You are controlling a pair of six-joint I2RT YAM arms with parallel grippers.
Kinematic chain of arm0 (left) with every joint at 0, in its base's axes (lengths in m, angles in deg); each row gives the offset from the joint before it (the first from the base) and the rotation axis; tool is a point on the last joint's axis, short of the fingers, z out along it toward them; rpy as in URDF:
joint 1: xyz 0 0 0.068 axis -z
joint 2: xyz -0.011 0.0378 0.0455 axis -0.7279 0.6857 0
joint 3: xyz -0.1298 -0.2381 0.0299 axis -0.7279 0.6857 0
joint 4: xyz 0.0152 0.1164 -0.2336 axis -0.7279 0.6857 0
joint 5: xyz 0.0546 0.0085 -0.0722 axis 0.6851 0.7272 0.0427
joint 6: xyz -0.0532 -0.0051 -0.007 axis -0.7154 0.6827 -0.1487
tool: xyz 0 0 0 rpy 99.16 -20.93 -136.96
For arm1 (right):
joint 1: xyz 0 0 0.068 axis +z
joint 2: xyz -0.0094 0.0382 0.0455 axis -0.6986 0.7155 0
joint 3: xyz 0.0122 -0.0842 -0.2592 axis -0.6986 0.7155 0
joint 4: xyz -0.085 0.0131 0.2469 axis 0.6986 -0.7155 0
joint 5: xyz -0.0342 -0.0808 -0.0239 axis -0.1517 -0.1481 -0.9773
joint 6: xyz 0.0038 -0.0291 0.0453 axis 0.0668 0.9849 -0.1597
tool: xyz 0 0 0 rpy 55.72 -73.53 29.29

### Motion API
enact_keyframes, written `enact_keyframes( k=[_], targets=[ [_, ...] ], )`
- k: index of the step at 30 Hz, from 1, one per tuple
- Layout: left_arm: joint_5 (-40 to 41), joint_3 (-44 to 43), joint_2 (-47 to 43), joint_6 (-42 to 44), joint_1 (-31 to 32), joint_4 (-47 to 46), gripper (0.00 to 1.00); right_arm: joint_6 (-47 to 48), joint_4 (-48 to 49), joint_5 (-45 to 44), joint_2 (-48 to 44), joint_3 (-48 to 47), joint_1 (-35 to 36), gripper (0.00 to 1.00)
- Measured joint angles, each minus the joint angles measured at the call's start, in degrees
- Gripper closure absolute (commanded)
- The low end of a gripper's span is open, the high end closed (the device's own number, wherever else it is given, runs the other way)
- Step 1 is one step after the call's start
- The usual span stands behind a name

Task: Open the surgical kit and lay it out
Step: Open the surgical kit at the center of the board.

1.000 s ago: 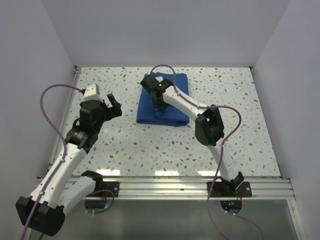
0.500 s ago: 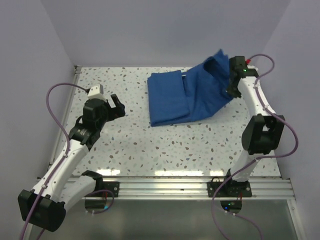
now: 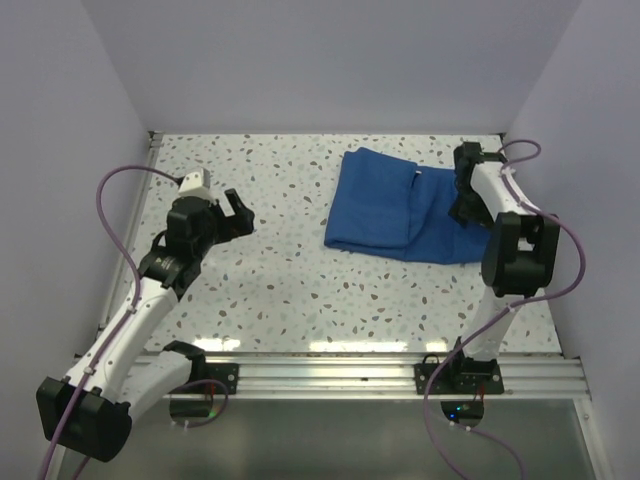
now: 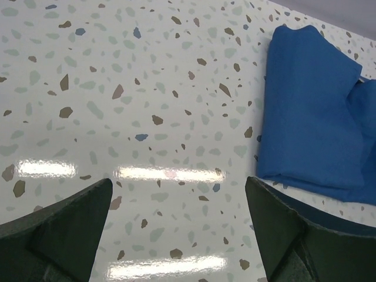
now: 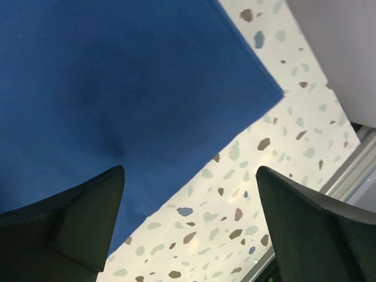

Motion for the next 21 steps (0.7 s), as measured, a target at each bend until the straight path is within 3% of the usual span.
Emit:
enact_keyframes(
  k=[5,11,16,21],
  targets=[
    [-4.2,-1.1,2.6,2.5,0.1,-0.2,0.00,-2.9,-3.5,-3.6,-3.0,-4.0,-0.4,0.01],
    [-8.1,-8.3,16.9,7.8,4.1,-2.1,0.00,-2.9,-2.6,-6.3,-15.7,-4.8,-0.4,0.01],
    [-7.8,-21.7,33.9,12.9,13.1,-2.1,0.00,-0.4,-0.2,-1.9,-22.2,-3.6,-0.5,0.06],
    [-6.8,-42.6,51.7,16.1,23.2,-1.3,0.00,0.2,3.2,8.2,-23.3,5.9,-0.1,0.09]
  ],
)
